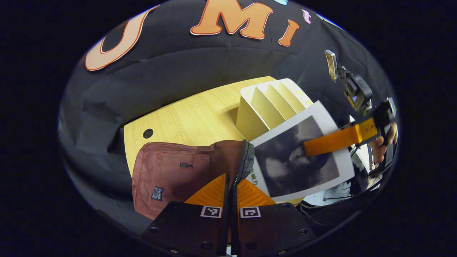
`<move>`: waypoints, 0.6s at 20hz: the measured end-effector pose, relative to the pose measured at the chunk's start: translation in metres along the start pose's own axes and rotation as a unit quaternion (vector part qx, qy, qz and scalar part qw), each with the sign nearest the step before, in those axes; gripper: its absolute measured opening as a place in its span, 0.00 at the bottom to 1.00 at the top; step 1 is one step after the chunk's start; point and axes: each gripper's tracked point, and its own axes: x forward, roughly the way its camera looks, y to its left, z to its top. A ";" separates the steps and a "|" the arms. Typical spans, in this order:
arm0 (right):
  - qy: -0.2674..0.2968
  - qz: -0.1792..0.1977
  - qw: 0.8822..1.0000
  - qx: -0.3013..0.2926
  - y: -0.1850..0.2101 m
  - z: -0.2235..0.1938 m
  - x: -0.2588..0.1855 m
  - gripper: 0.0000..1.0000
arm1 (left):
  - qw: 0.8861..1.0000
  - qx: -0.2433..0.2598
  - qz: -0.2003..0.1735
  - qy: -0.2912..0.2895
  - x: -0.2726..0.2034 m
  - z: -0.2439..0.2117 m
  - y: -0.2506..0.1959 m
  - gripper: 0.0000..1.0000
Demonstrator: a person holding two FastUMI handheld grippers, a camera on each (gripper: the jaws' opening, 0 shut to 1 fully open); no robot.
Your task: Open the schoolbag, grab two books from the bookshelf and put them into the schoolbag.
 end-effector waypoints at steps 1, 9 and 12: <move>0.001 0.011 1.000 0.007 0.002 -0.004 0.008 0.35 | 1.000 0.000 0.001 0.000 0.000 0.000 -0.001 0.05; -0.024 0.084 0.995 0.054 0.020 -0.012 0.081 0.35 | 1.000 0.007 -0.005 -0.009 -0.007 0.005 -0.014 0.05; -0.028 0.111 0.991 0.073 0.024 -0.019 0.094 0.35 | 1.000 0.009 -0.009 -0.011 -0.007 0.010 -0.017 0.05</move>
